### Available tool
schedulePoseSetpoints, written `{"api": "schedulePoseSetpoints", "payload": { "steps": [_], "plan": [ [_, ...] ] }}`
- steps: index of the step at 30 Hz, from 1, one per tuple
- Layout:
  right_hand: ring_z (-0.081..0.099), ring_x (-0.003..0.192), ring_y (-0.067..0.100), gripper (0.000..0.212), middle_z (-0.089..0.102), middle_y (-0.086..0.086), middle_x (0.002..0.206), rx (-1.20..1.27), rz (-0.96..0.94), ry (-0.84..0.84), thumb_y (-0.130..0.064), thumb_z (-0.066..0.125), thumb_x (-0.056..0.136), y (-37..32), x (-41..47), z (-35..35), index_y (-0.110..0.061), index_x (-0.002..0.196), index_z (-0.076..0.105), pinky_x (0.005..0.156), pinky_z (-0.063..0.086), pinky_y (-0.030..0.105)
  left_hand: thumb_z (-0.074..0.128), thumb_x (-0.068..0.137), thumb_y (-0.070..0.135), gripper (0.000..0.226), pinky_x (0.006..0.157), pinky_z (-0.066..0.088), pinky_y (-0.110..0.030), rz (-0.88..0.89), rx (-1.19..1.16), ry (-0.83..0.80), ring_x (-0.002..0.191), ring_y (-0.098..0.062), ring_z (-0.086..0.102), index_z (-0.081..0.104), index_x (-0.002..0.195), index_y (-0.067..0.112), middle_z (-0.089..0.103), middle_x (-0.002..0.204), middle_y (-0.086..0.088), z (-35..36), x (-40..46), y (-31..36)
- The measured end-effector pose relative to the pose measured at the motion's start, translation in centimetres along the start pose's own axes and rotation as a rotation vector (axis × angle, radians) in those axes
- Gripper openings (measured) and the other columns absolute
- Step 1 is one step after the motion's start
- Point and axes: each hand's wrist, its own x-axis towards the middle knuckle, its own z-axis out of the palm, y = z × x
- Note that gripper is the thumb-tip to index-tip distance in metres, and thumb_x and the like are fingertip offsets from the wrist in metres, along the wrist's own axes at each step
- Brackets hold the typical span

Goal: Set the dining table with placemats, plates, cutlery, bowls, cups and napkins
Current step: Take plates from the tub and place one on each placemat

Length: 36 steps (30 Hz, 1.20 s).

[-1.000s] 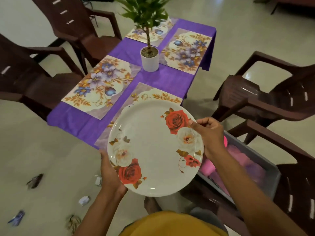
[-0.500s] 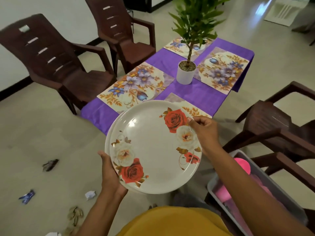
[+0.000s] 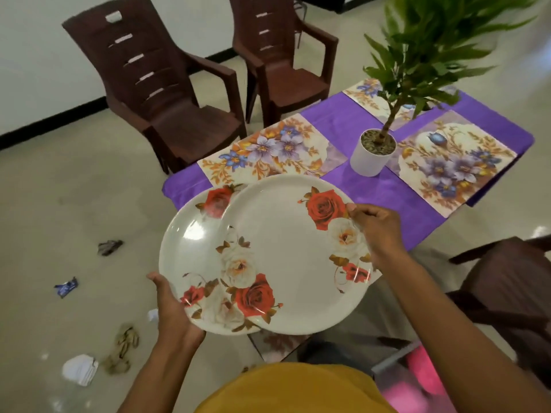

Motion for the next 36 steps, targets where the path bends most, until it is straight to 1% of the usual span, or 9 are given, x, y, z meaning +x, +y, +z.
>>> {"api": "schedulePoseSetpoints", "payload": {
  "steps": [6, 10, 14, 17, 19, 23, 29, 33, 36],
  "plan": [
    [0.075, 0.101, 0.026, 0.007, 0.080, 0.004, 0.098, -0.024, 0.017, -0.114, -0.029, 0.085, 0.082, -0.5, 8.1, -3.4, -0.023, 0.086, 0.083, 0.098, 0.058, 0.050, 0.034, 0.085, 0.093, 0.087, 0.107, 0.041, -0.074, 0.108, -0.113, 0.142, 0.128, -0.042, 0.062, 0.062, 0.142, 0.034, 0.068, 0.138, -0.009, 0.2, 0.2, 0.6],
    [0.075, 0.099, 0.028, 0.005, 0.080, 0.005, 0.099, -0.049, 0.051, -0.161, -0.024, 0.085, 0.084, 0.5, 12.4, -4.6, -0.021, 0.087, 0.082, 0.096, 0.059, 0.048, 0.035, 0.083, 0.093, 0.087, 0.107, 0.045, -0.067, 0.222, -0.211, 0.304, 0.130, -0.041, 0.060, 0.061, 0.143, 0.037, 0.068, 0.139, -0.007, -0.2, -0.7, 1.1],
    [0.072, 0.086, 0.019, 0.006, 0.079, 0.008, 0.099, -0.128, 0.063, -0.223, -0.018, 0.080, 0.089, 2.3, 14.5, -3.9, -0.022, 0.085, 0.079, 0.094, 0.059, 0.043, 0.033, 0.088, 0.089, 0.083, 0.096, 0.054, -0.060, 0.294, -0.293, 0.455, 0.126, -0.039, 0.062, 0.054, 0.148, 0.036, 0.067, 0.139, -0.006, -0.7, -2.2, 0.5],
    [0.072, 0.086, 0.024, 0.005, 0.079, 0.008, 0.092, -0.177, 0.082, -0.267, -0.021, 0.083, 0.086, 4.2, 15.5, -3.0, -0.018, 0.083, 0.081, 0.092, 0.060, 0.048, 0.034, 0.084, 0.093, 0.088, 0.110, 0.042, -0.067, 0.308, -0.329, 0.553, 0.122, -0.041, 0.060, 0.050, 0.149, 0.036, 0.063, 0.140, -0.007, -0.8, -3.1, 0.0],
    [0.070, 0.082, 0.024, 0.006, 0.079, 0.006, 0.089, -0.197, 0.095, -0.294, -0.023, 0.083, 0.086, 5.2, 15.6, -2.1, -0.019, 0.082, 0.081, 0.086, 0.061, 0.046, 0.040, 0.075, 0.098, 0.096, 0.111, 0.038, -0.067, 0.305, -0.358, 0.616, 0.121, -0.041, 0.059, 0.051, 0.147, 0.035, 0.064, 0.138, -0.007, -0.5, -4.0, 0.0],
    [0.067, 0.075, 0.022, 0.005, 0.075, 0.001, 0.080, -0.226, 0.099, -0.360, -0.023, 0.081, 0.088, 6.4, 15.0, -0.2, -0.018, 0.086, 0.080, 0.074, 0.058, 0.039, 0.066, 0.036, 0.096, 0.122, 0.097, 0.050, -0.069, 0.329, -0.412, 0.622, 0.125, -0.047, 0.060, 0.057, 0.143, 0.038, 0.067, 0.138, -0.009, -1.6, -5.2, -0.8],
    [0.067, 0.067, 0.016, 0.007, 0.075, -0.008, 0.071, -0.268, 0.058, -0.403, -0.022, 0.080, 0.089, 8.1, 14.4, 1.7, -0.021, 0.083, 0.080, 0.063, 0.052, 0.024, 0.072, 0.038, 0.090, 0.119, 0.102, 0.047, -0.071, 0.380, -0.435, 0.564, 0.126, -0.047, 0.061, 0.056, 0.143, 0.037, 0.065, 0.141, -0.012, -1.7, -6.0, -1.9],
    [0.070, 0.068, 0.012, 0.011, 0.076, -0.010, 0.073, -0.302, 0.040, -0.409, -0.023, 0.080, 0.090, 9.0, 13.9, 2.3, -0.025, 0.078, 0.079, 0.069, 0.054, 0.026, 0.071, 0.032, 0.089, 0.119, 0.100, 0.052, -0.065, 0.399, -0.413, 0.613, 0.123, -0.042, 0.064, 0.058, 0.139, 0.039, 0.068, 0.136, -0.006, -1.6, -6.3, -2.2],
    [0.073, 0.078, 0.020, 0.011, 0.078, -0.007, 0.077, -0.323, 0.034, -0.396, -0.025, 0.079, 0.090, 9.4, 13.6, 2.3, -0.026, 0.079, 0.080, 0.076, 0.059, 0.034, 0.076, 0.022, 0.089, 0.129, 0.101, 0.051, -0.066, 0.395, -0.426, 0.625, 0.122, -0.042, 0.064, 0.056, 0.140, 0.040, 0.066, 0.138, -0.007, -1.8, -6.5, -2.4]
  ]
}}
